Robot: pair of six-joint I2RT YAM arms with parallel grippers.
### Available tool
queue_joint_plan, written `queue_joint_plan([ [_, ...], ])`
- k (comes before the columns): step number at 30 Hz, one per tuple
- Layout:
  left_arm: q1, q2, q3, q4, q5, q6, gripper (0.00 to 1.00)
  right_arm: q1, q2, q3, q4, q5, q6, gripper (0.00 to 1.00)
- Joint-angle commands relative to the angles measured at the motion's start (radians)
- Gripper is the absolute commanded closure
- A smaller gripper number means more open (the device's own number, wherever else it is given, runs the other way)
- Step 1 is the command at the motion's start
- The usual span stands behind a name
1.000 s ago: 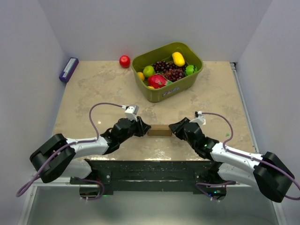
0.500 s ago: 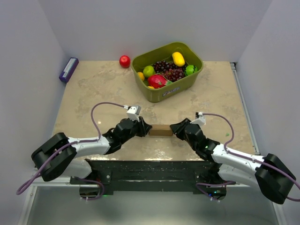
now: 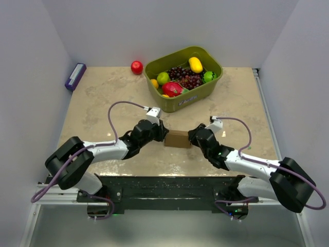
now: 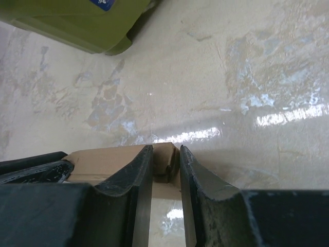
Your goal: Fold the paper box
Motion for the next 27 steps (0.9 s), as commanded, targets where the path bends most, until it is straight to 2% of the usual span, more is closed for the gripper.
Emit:
queue_joint_plan([
  [1,0.004,0.042,0.026,-0.050,-0.001,0.119,0.92,0.016,0.069,0.048,0.027,-0.033,-0.102,1.00],
  [5,0.003,0.011,-0.003,0.005,-0.004,0.120,0.93,0.016,0.058,0.049,0.044,-0.053,-0.127,1.00],
  [9,-0.006,-0.032,-0.111,0.094,0.038,0.090,0.92,0.024,-0.006,0.017,0.031,-0.076,-0.131,1.00],
  [10,-0.009,-0.039,-0.122,0.100,0.041,0.082,0.91,0.030,-0.017,0.014,0.017,-0.080,-0.128,1.00],
  [11,-0.011,-0.046,-0.132,0.102,0.045,0.077,0.77,0.030,-0.026,0.011,0.011,-0.088,-0.130,0.99],
  [12,-0.011,-0.047,-0.132,0.094,0.050,0.074,0.70,0.031,-0.031,0.014,-0.003,-0.100,-0.128,0.88],
  [14,-0.011,-0.059,-0.121,0.062,0.055,0.060,0.54,0.031,-0.051,0.017,-0.045,-0.105,-0.125,0.75],
  [15,-0.011,-0.064,-0.118,0.057,0.056,0.057,0.50,0.031,-0.058,0.025,-0.057,-0.106,-0.127,0.62],
  [17,-0.009,-0.087,-0.094,0.019,0.058,0.054,0.40,0.031,-0.083,0.035,-0.095,-0.099,-0.131,0.47],
  [18,-0.008,-0.096,-0.080,-0.001,0.056,0.056,0.36,0.030,-0.091,0.052,-0.109,-0.099,-0.137,0.35],
  [21,-0.008,-0.138,-0.047,-0.044,0.051,0.068,0.29,0.031,-0.120,0.089,-0.172,-0.088,-0.166,0.27],
  [27,-0.006,-0.228,-0.035,-0.098,0.051,0.074,0.22,0.031,-0.189,0.107,-0.212,-0.085,-0.206,0.21],
])
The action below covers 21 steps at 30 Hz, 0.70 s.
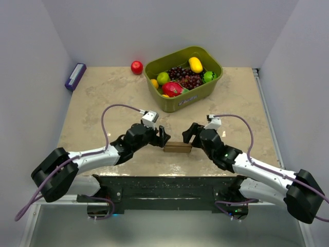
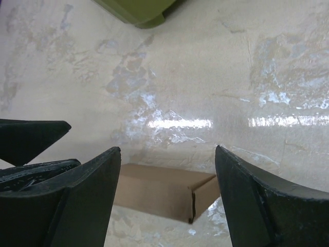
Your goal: Fold the paper box
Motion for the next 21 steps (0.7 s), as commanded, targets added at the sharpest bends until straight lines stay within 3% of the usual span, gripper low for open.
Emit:
queue_joint_plan([
  [1,-0.004,-0.077,0.044,-0.048,0.009,0.024,0.21,0.001,-0.049,0.051,-0.043,0.003,-0.057,0.21],
  [8,-0.001,-0.126,0.035,-0.178,0.015,-0.031,0.21,0.003,-0.053,0.060,-0.124,-0.006,-0.016,0.18],
  [21,0.015,-0.101,-0.037,-0.125,0.087,-0.152,0.28,0.003,-0.036,-0.006,-0.072,-0.072,0.036,0.22],
])
